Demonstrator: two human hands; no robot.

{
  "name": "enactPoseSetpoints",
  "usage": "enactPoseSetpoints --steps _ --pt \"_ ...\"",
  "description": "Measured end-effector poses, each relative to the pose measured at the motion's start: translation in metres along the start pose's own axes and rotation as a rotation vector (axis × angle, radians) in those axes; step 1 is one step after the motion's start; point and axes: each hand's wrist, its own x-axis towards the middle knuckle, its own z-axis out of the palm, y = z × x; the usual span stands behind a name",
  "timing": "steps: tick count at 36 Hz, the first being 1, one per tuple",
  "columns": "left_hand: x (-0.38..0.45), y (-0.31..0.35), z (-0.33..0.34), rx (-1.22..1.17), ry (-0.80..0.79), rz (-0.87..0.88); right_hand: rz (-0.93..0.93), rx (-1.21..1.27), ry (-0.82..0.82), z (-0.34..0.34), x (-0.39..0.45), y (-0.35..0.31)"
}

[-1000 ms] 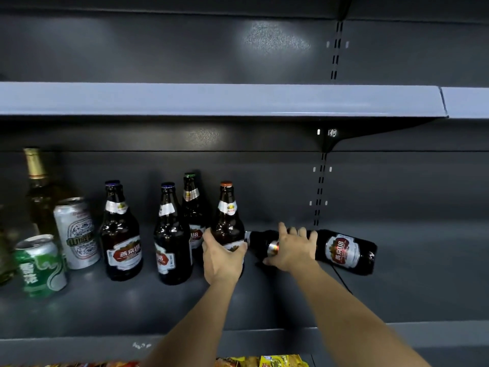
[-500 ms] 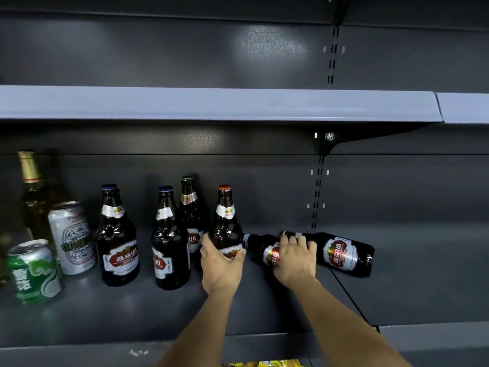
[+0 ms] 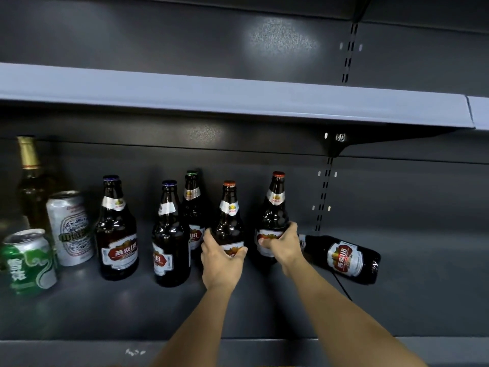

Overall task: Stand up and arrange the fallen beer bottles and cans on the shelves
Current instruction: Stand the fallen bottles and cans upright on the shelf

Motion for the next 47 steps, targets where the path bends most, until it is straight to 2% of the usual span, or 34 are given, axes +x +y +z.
enactPoseSetpoints --steps 7,13,15,19,21,23,26,29,32,36,39,43,47 --pt "0.008 -0.005 0.002 -0.009 0.009 0.006 0.014 -0.046 0.001 0.011 0.012 0.012" --pt "0.008 -0.005 0.005 -0.007 0.034 0.023 -0.017 -0.165 -0.082 0.004 0.021 0.014" --pt "0.008 -0.007 0.005 -0.009 0.036 0.037 -0.025 -0.306 -0.12 -0.003 0.023 0.014" --pt "0.01 -0.009 0.007 -0.01 0.052 0.049 -0.167 -0.939 -0.153 -0.026 0.02 0.012" --pt "0.011 -0.009 0.008 -0.011 0.06 0.043 -0.263 -1.154 -0.133 -0.041 0.017 0.011" --pt "0.011 -0.009 0.01 -0.015 0.068 0.036 -0.26 -1.243 -0.063 -0.056 0.017 0.014" --pt "0.012 -0.008 0.011 -0.012 0.076 0.031 -0.165 -1.362 0.093 -0.078 0.017 0.017" --pt "0.012 -0.008 0.012 -0.008 0.081 0.024 -0.045 -1.468 0.161 -0.096 0.018 0.021" --pt "0.012 -0.008 0.013 -0.002 0.087 0.025 0.055 -1.511 0.185 -0.104 0.019 0.03" --pt "0.012 -0.008 0.012 0.0 0.089 0.027 0.01 -1.596 0.239 -0.1 0.015 0.037" --pt "0.012 -0.009 0.012 0.002 0.084 0.026 -0.028 -1.535 0.277 -0.098 0.01 0.038" --pt "0.012 -0.009 0.011 0.006 0.082 0.035 -0.035 -1.363 0.292 -0.101 0.009 0.034" --pt "0.012 -0.009 0.011 0.004 0.076 0.039 -0.018 -0.976 0.345 -0.111 0.014 0.019"
